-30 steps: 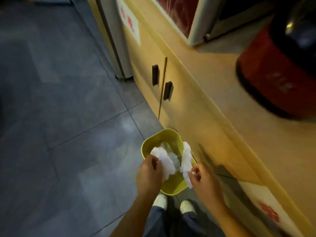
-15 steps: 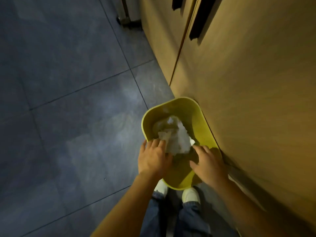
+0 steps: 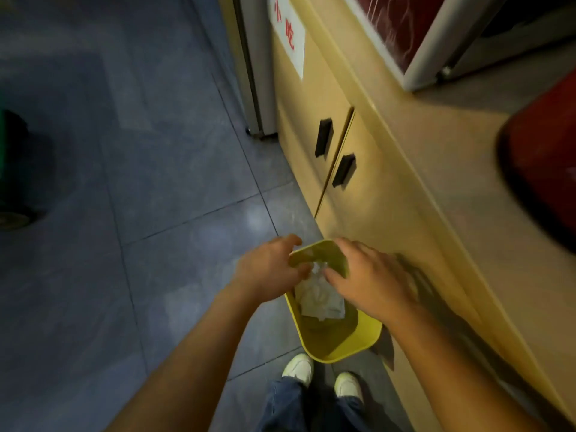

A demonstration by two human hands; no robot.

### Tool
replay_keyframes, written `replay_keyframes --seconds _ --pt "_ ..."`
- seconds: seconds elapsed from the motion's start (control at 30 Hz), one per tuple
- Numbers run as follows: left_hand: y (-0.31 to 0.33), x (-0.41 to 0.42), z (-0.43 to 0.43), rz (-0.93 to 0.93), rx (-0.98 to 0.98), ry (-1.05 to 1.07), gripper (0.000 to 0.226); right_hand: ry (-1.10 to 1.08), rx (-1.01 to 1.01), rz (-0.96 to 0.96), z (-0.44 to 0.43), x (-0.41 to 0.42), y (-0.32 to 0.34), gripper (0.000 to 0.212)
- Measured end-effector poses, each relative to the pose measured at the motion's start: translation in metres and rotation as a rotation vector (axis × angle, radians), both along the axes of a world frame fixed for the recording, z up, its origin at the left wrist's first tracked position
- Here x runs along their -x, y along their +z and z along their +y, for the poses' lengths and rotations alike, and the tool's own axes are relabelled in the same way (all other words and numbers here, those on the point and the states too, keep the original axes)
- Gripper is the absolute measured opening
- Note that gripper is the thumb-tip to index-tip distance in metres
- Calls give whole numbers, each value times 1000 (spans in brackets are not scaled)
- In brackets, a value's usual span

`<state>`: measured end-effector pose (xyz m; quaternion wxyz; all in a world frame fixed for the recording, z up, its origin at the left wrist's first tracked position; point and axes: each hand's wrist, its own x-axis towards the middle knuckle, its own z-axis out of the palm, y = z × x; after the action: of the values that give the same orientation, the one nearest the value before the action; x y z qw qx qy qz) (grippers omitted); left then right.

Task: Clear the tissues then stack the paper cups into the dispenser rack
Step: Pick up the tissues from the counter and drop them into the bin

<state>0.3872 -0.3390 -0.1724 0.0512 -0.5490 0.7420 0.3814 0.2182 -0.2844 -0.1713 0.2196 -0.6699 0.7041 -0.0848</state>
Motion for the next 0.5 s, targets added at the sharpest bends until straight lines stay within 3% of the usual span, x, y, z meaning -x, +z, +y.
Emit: replay_keyframes --seconds 0.23,0.5 --pt "122 -4 -3 141 149 27 48 -22 104 19 8 6 124 57" --pt "218 46 49 285 222 -196 45 -195 291 81 79 37 222 58"
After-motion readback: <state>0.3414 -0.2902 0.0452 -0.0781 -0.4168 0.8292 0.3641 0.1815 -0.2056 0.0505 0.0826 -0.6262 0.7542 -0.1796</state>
